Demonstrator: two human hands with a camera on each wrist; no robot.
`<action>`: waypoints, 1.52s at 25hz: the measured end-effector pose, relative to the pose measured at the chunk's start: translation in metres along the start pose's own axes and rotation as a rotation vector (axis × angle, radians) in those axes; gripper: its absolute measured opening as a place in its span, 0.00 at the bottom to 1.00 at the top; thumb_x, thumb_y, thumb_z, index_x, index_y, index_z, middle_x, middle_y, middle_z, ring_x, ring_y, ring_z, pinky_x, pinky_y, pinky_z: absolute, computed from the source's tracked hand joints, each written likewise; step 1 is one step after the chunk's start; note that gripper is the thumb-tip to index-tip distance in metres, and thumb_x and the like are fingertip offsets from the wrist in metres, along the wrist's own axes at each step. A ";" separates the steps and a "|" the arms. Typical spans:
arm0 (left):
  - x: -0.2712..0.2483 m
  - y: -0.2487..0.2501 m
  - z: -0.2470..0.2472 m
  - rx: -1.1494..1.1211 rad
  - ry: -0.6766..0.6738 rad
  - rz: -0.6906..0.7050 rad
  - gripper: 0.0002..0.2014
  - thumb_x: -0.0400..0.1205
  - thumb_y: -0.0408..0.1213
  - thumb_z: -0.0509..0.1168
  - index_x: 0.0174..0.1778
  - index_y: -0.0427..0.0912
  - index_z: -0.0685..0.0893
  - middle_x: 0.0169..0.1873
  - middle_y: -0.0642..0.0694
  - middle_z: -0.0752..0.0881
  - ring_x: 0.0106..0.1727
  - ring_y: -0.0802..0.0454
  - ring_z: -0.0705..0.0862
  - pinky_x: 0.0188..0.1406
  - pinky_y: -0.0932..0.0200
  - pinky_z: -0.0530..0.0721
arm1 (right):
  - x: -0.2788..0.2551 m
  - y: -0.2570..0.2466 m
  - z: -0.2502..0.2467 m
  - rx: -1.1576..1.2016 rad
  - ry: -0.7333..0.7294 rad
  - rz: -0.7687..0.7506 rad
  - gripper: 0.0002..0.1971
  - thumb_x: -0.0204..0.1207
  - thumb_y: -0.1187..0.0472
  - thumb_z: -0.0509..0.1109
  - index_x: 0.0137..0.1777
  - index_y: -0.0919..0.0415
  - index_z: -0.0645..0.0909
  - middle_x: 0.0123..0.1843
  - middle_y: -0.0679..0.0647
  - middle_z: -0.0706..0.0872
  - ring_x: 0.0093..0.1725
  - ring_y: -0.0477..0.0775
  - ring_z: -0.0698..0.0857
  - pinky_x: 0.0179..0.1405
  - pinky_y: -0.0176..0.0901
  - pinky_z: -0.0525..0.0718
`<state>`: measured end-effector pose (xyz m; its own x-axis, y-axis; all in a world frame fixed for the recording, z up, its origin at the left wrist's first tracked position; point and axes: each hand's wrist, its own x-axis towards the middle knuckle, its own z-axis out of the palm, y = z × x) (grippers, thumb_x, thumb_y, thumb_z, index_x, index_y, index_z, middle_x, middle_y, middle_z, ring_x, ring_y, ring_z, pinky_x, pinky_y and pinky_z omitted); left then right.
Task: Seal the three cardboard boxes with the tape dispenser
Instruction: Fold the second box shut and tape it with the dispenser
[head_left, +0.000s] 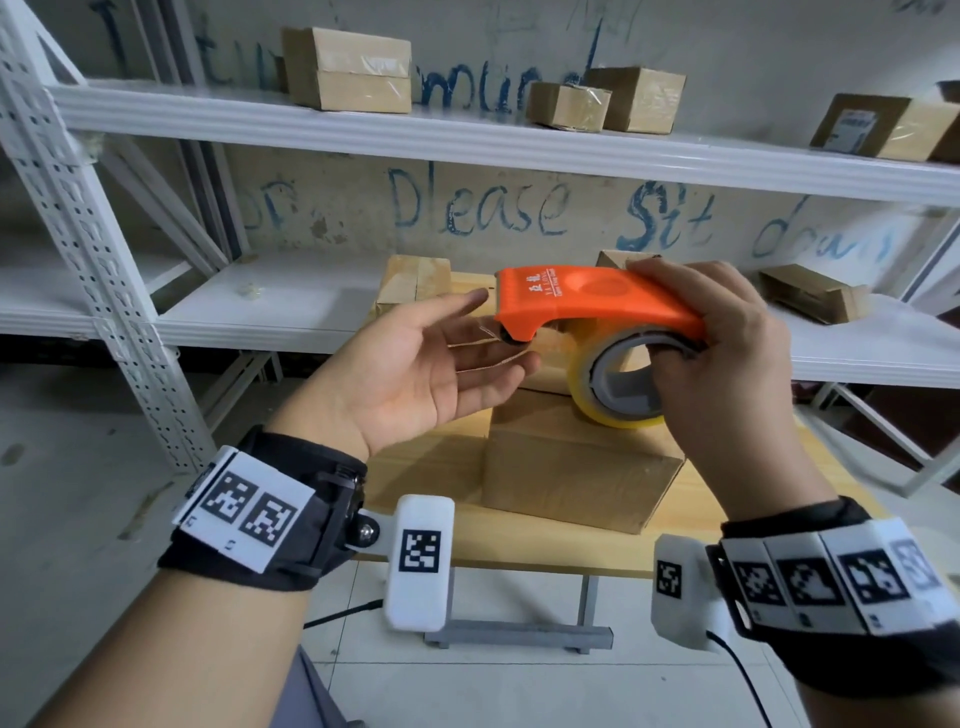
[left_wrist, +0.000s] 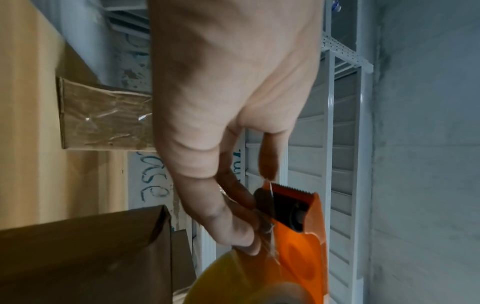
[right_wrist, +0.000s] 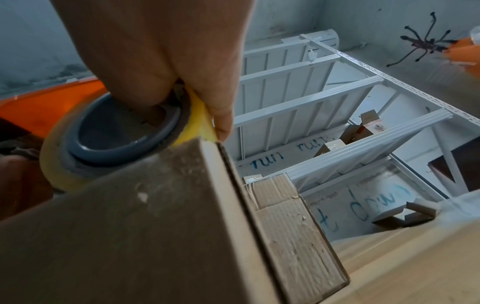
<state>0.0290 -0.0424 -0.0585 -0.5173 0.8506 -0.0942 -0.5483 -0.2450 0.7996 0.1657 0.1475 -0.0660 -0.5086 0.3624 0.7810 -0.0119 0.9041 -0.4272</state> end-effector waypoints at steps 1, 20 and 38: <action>0.001 -0.001 0.000 -0.010 0.004 0.003 0.16 0.83 0.39 0.65 0.62 0.33 0.84 0.48 0.34 0.91 0.50 0.37 0.92 0.50 0.52 0.92 | 0.000 0.000 -0.001 0.000 0.012 -0.004 0.37 0.58 0.83 0.64 0.67 0.57 0.85 0.59 0.48 0.82 0.59 0.44 0.79 0.59 0.19 0.70; 0.004 0.013 -0.020 0.301 0.306 0.078 0.14 0.67 0.32 0.73 0.48 0.33 0.89 0.36 0.44 0.93 0.33 0.58 0.91 0.27 0.71 0.86 | 0.019 0.022 -0.022 -0.126 -0.024 -0.120 0.31 0.62 0.82 0.65 0.64 0.60 0.87 0.54 0.55 0.86 0.52 0.46 0.80 0.55 0.19 0.72; 0.017 -0.017 -0.043 0.475 0.439 -0.156 0.04 0.82 0.37 0.73 0.44 0.40 0.88 0.32 0.45 0.93 0.30 0.53 0.92 0.29 0.63 0.90 | 0.012 0.008 -0.012 -0.137 -0.148 -0.193 0.31 0.63 0.82 0.63 0.65 0.60 0.86 0.57 0.58 0.84 0.56 0.56 0.83 0.57 0.46 0.82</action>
<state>0.0013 -0.0439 -0.0986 -0.7300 0.5665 -0.3824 -0.3413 0.1826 0.9221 0.1695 0.1619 -0.0546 -0.6291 0.1527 0.7622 -0.0089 0.9790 -0.2035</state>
